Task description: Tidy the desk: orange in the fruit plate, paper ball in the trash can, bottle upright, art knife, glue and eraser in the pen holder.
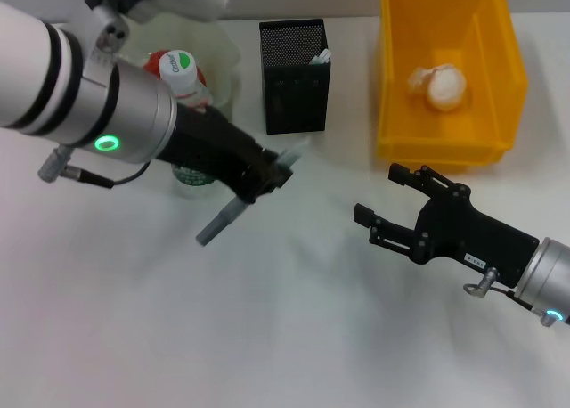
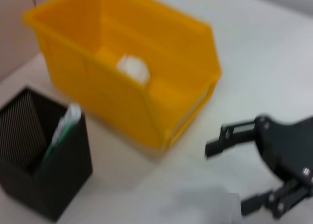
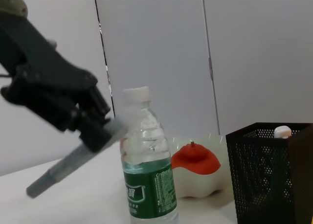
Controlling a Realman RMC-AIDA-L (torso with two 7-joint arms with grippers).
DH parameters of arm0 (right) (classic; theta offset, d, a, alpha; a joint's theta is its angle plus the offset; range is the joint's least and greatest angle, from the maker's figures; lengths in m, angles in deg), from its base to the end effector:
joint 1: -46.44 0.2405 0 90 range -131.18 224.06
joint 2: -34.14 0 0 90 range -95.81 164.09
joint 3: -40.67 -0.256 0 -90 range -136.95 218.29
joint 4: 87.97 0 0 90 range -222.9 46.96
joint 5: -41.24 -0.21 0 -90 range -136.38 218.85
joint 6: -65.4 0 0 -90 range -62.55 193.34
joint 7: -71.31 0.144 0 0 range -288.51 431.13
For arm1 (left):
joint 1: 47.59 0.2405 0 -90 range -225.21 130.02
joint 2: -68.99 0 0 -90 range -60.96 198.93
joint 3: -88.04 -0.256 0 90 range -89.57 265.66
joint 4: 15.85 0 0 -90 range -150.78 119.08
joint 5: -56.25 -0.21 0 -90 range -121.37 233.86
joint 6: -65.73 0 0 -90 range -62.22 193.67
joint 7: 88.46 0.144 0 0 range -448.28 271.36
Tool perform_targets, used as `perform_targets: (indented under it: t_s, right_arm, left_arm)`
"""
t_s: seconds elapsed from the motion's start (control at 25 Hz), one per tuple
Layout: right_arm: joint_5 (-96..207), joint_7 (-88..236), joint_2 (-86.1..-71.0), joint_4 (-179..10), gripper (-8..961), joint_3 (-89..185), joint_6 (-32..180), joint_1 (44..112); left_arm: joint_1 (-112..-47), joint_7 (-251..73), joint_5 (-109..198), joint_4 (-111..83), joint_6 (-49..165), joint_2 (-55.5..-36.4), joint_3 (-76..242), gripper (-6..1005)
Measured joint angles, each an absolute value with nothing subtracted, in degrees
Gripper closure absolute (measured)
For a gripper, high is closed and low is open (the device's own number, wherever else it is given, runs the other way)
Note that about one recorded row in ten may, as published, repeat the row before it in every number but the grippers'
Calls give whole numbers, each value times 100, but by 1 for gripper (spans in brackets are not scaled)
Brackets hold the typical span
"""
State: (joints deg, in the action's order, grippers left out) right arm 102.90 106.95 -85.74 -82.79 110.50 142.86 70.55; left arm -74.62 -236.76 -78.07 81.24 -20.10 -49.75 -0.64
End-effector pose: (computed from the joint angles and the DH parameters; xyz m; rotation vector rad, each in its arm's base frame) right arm 0.2978 0.2707 -0.0781 -2.3769 0.5274 0.8611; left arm -0.1086 0.3175 -0.0028 -2.7639 -0.6311 0.1241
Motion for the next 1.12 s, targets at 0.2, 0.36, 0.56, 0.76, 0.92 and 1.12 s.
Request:
perform_targets:
  t_s: [0.2,0.36,0.56,0.76,0.92,1.12]
  right_arm:
    - [10290,10709,-8574,-8279,129,11046,14265,7061]
    - [10291,10719,-8574,-8279,129,11046,14250,7076]
    - [10291,10729,-8574,-8279,129,11045,14239,7079]
    - [10291,10732,-8574,-8279,129,11045,14238,7079]
    - [10291,10734,-8574,-8325,129,11045,14238,7128]
    - [10293,10735,-8574,-8367,129,11045,14257,7157]
  left_arm:
    - [-7437,-23395,-7463,8106,-1817,-4976,162,851]
    - [-7388,-23095,-7058,8093,-1570,-4975,305,852]
    - [-7375,-22934,-6806,8072,-1441,-4975,380,852]
    - [-7256,-22440,-6186,8006,-967,-4975,444,852]
    - [-7099,-21362,-5052,7429,98,-4984,407,852]
    - [-7076,-19830,-3603,6547,1001,-5001,232,851]
